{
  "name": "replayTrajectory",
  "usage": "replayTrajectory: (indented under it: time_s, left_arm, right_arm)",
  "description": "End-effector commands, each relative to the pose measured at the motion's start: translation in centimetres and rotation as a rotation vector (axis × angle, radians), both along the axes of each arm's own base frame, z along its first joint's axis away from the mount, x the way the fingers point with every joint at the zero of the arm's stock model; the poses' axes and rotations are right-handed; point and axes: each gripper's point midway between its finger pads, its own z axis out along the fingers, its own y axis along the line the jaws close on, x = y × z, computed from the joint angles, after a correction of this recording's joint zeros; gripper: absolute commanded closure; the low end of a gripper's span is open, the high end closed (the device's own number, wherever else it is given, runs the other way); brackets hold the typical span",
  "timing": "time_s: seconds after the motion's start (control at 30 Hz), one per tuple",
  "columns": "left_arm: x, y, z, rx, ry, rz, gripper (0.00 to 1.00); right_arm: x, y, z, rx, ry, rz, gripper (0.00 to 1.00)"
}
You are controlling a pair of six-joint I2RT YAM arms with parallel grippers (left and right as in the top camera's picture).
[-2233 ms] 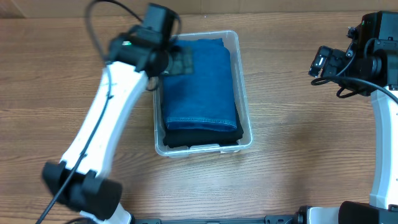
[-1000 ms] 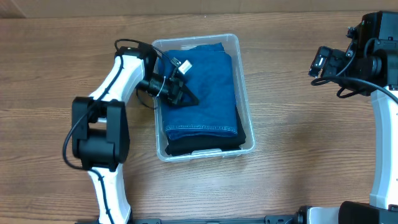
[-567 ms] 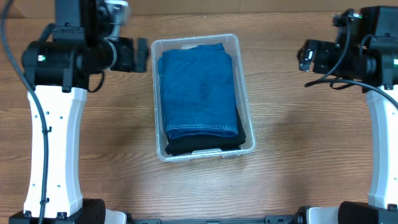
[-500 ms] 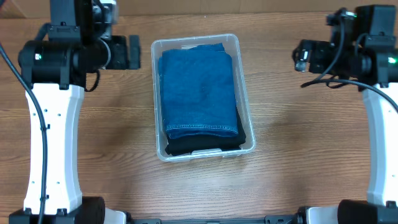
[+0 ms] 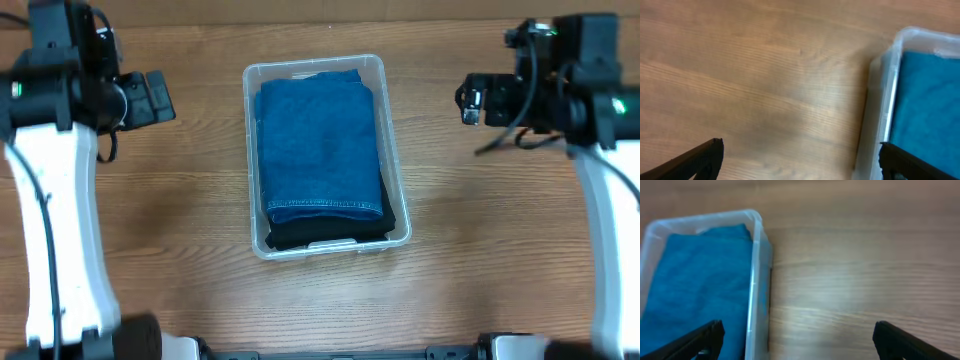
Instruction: Pack container
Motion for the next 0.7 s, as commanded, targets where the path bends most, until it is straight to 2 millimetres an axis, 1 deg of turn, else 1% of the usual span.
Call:
replayTrajectory:
  time_s: [0.0, 0.03, 0.07, 0.1, 0.13, 0.17, 0.2, 0.23, 0.27, 0.33, 0.37, 0.43, 0.5, 0.53, 0.67]
  left_arm:
    - [-5.1, -1.2, 1.9, 0.003, -0.125, -0.03, 0.0]
    - [-6.8, -1.9, 1.5, -0.009, -0.173, -0.048, 0.0]
    - [-8.2, -2.2, 0.9, -0.007, -0.205, -0.05, 0.0]
    - [-9.7, -2.3, 0.0, 0.0, -0.242, -0.049, 0.0]
    - [-10.6, -2.4, -0.6, 0.004, -0.266, -0.044, 0.0]
    - [-12.3, -2.4, -1.9, 0.02, -0.301, -0.033, 0.0]
    - [-13.3, -2.5, -2.9, 0.02, -0.308, -0.033, 0.0]
    - [-14.1, -2.8, -3.7, 0.013, -0.32, -0.035, 0.0]
    - [-14.5, -2.8, -4.3, 0.016, -0.335, -0.036, 0.0]
    - [-15.8, -3.0, -6.3, 0.01, -0.292, -0.036, 0.0]
    - [-16.6, -3.1, -7.5, 0.002, -0.24, -0.035, 0.0]
    - [-17.6, -3.2, -9.0, -0.009, -0.169, -0.033, 0.0]
    - [-18.5, -3.4, -9.9, -0.018, -0.116, -0.033, 0.0]
    - [-18.8, -3.4, -10.1, -0.02, -0.101, -0.032, 0.0]
    - [-18.8, -3.4, -10.1, -0.02, -0.101, -0.032, 0.0]
  right_arm:
    - [-4.5, -0.8, 2.0, -0.017, -0.107, -0.051, 0.0]
    - [-6.2, -0.8, 1.9, -0.016, -0.149, -0.051, 0.0]
    - [-7.3, -0.8, 1.6, -0.016, -0.177, -0.051, 0.0]
    - [-8.8, -0.8, 0.9, -0.015, -0.208, -0.052, 0.0]
    - [-9.8, -0.8, 0.2, -0.014, -0.228, -0.052, 0.0]
    - [-11.2, -0.7, -0.7, -0.013, -0.244, -0.052, 0.0]
    - [-12.4, -0.8, -1.6, -0.014, -0.246, -0.053, 0.0]
    - [-13.1, -0.8, -2.0, -0.014, -0.244, -0.052, 0.0]
    - [-13.9, -0.7, -2.7, -0.014, -0.227, -0.052, 0.0]
    - [-16.1, -0.8, -4.6, -0.017, -0.129, -0.051, 0.0]
    - [-16.9, -0.7, -5.5, -0.018, -0.081, -0.051, 0.0]
    - [-17.8, -0.7, -6.3, -0.019, -0.029, -0.05, 0.0]
    - [-18.2, -0.7, -6.7, -0.02, -0.006, -0.05, 0.0]
    - [-18.2, -0.7, -6.7, -0.02, -0.005, -0.05, 0.0]
    - [-18.2, -0.7, -6.7, -0.02, -0.005, -0.05, 0.0]
